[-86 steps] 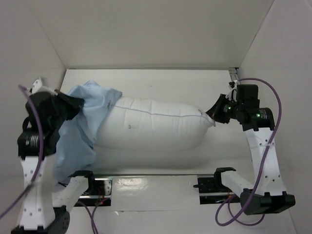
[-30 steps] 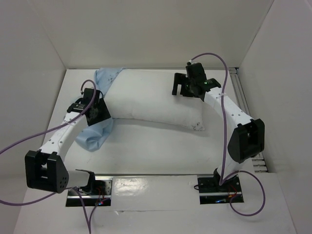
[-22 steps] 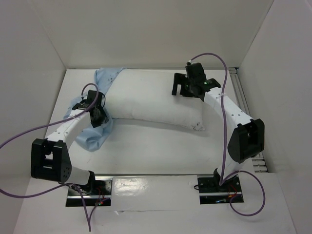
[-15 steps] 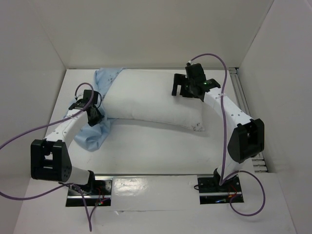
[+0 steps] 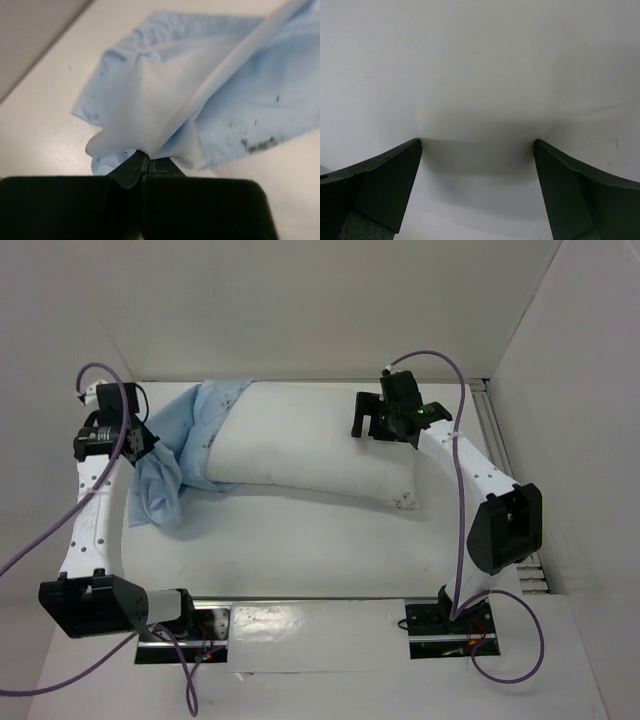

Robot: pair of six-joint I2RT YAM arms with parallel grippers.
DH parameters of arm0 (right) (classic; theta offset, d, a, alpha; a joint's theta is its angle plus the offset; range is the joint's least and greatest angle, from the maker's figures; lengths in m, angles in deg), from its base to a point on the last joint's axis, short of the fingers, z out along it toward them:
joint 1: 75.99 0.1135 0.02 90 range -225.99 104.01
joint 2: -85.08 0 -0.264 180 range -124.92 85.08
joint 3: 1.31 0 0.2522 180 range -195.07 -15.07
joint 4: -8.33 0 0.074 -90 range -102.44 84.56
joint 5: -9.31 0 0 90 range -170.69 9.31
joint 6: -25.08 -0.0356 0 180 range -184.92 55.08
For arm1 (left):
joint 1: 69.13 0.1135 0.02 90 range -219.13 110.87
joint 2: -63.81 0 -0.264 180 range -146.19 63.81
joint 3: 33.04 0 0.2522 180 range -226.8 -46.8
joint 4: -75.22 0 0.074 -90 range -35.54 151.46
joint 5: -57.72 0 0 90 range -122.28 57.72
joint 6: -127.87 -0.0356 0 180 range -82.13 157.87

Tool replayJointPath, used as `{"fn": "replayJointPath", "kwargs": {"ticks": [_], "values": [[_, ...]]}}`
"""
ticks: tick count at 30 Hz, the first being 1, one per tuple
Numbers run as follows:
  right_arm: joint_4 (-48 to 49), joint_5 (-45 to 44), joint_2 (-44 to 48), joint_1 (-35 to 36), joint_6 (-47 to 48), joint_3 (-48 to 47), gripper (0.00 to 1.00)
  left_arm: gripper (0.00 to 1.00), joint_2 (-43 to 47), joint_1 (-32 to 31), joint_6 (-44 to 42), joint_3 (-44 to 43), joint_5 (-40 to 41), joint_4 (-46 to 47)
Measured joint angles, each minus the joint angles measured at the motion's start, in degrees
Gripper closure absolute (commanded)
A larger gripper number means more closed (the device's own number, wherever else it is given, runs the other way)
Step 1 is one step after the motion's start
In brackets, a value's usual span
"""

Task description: Put the pillow into the pillowcase

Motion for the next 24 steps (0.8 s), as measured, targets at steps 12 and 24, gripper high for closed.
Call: {"fn": "replayJointPath", "kwargs": {"ticks": [12,24], "values": [[0.7,0.7,0.8,0.0,-0.2,1.9,0.0,0.09,-15.8,0.0,-1.2,-10.0,0.0,0.1],[0.9,0.7,0.8,0.3,-0.2,2.0,0.0,0.08,-5.4,-9.6,-3.6,7.1,-4.5,9.5]]}}
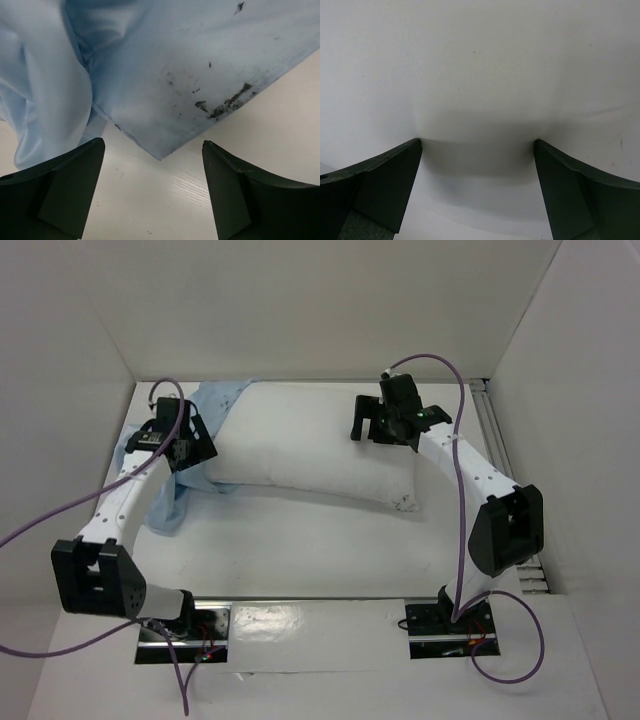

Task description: Put the pillow into the pillowcase

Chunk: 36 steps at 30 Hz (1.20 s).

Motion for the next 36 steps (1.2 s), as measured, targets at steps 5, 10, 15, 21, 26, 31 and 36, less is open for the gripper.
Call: {"fn": "replayJointPath", "kwargs": {"ticks": [5,10,15,21,26,31,36], "values": [[0.0,0.0,0.0,0.0,-0.2,0.1,0.0,0.19,-5.2,-2.2,-0.2,1.5,1.5,1.3],[-0.1,-0.4,0.0,0.0,-0.4,0.1,0.0,0.43,-6.4,-2.9,0.3,1.5,3.7,2.9],[-1.3,-2.4,1.7,-0.6,-0.8,0.7,0.0,0.73,-8.5,-2.9,1.6,1.4,6.7,2.7],[-3.9,2.1,7.5,-16.0,-0.4,6.1,0.0,1.0,-9.5,-3.0,1.6,0.3,8.1,1.8],[-0.5,12.0,8.6,-27.9,-2.3,17.4,0.0,1.0,-10.0,-5.0,1.2,-3.3,6.2,0.5],[6.6,21.6,6.3,-23.3,-6.4,26.2,0.07,1.0,-11.1,-10.1,-0.4,-10.0,0.3,-0.2],[16.9,28.2,5.6,-15.4,-11.1,26.4,0.96,1.0,-17.1,-16.6,-1.7,-18.6,-3.7,-2.2]]}}
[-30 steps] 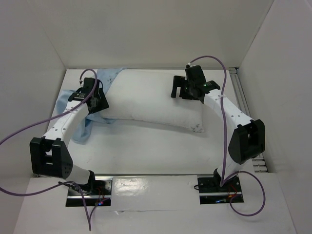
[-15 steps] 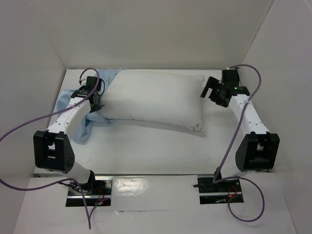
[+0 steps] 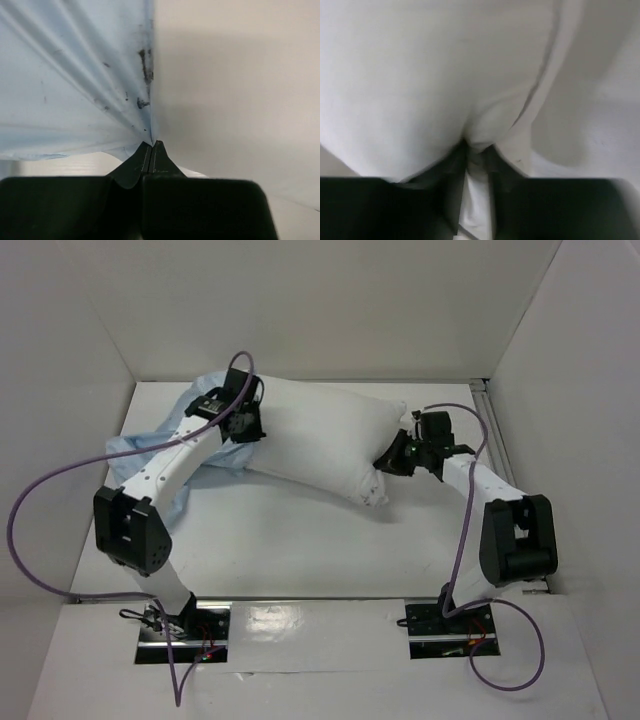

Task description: Put the pillow into the pillowcase

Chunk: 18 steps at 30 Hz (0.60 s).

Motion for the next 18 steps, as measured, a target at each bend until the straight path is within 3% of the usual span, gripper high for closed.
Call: {"fn": "replayJointPath", "kwargs": {"ticks": [2,8,12,13,14,15,16,17,18], "values": [[2.6,0.8,0.0,2.3,-2.2,-1.2,1.0,1.0,-3.6,-3.0,-0.2,-5.0,-1.7,-1.8],[3.7,-2.3,2.2,3.8,-4.9,-8.1,1.0,1.0,-16.6,-12.2,-4.0,-33.5,-7.5,-10.3],[2.7,-6.8,9.6,3.8,-4.4,-9.1,1.0,0.99,-14.9,-15.1,-4.3,-37.3,-12.2,-11.0],[2.4,-7.5,11.9,3.8,-4.0,-8.8,1.0,0.92,-12.8,-15.3,-4.2,-34.9,-13.4,-11.1],[2.4,-7.9,13.6,3.8,-3.7,-8.3,1.0,0.78,-11.1,-15.4,-4.2,-32.4,-14.3,-11.3],[3.0,-8.3,15.6,3.9,-3.2,-7.0,1.0,0.55,-8.6,-15.4,-4.2,-28.3,-15.2,-10.4],[2.8,-8.6,17.2,4.0,-2.5,-5.3,1.0,0.39,-6.3,-15.5,-4.4,-24.5,-16.3,-10.8],[2.6,-8.8,18.4,4.2,-1.9,-3.4,1.0,0.27,-4.2,-15.8,-3.9,-21.1,-17.6,-11.4],[2.3,-9.0,19.3,4.5,-1.3,-1.0,1.0,0.21,-3.0,-16.0,-4.3,-19.3,-18.3,-12.2]]}}
